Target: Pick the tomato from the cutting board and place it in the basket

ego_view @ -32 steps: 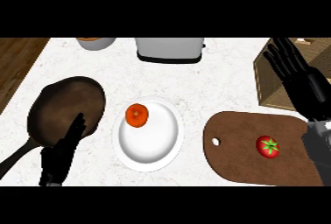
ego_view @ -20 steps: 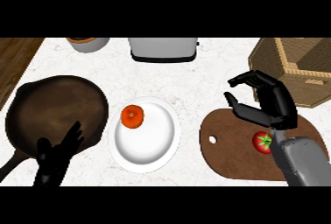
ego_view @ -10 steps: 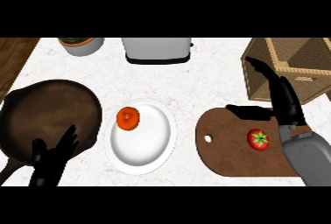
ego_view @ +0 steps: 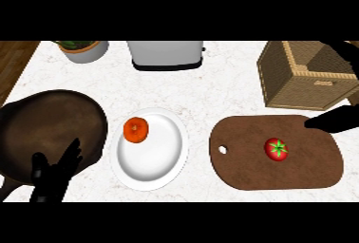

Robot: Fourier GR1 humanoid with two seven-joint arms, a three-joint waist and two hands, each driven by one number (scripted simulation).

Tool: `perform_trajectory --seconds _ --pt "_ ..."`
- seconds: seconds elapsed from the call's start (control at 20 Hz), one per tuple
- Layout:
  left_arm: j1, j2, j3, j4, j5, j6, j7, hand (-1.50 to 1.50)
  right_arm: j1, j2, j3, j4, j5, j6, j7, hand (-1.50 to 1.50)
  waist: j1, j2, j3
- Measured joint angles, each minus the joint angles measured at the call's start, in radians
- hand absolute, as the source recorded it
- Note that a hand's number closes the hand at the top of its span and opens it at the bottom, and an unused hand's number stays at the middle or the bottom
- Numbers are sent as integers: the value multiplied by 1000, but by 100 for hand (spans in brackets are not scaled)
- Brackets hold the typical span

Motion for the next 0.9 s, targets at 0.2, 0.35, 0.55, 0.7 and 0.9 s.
perform_trajectory --seconds 0.2,0.35,0.55,0.7,0.9 --pt "-2 6 5 -6 6 -7 14 0 -27 -93 -36 -81 -176 212 164 -150 2 3 0" --pt "-3 -8 -4 -9 -5 3 13 0 -25 -159 -75 -129 -316 305 235 -150 7 6 2" --pt "-16 -18 -12 -12 -16 9 29 0 -9 -247 -124 -173 -467 354 276 -150 17 11 3" --pt "-14 -15 -6 -11 -12 -7 16 0 27 -293 -155 -208 -541 362 293 -150 25 13 4" --pt "-36 -24 -5 7 -17 -15 28 0 87 -305 -182 -262 -577 353 308 -150 33 15 6"
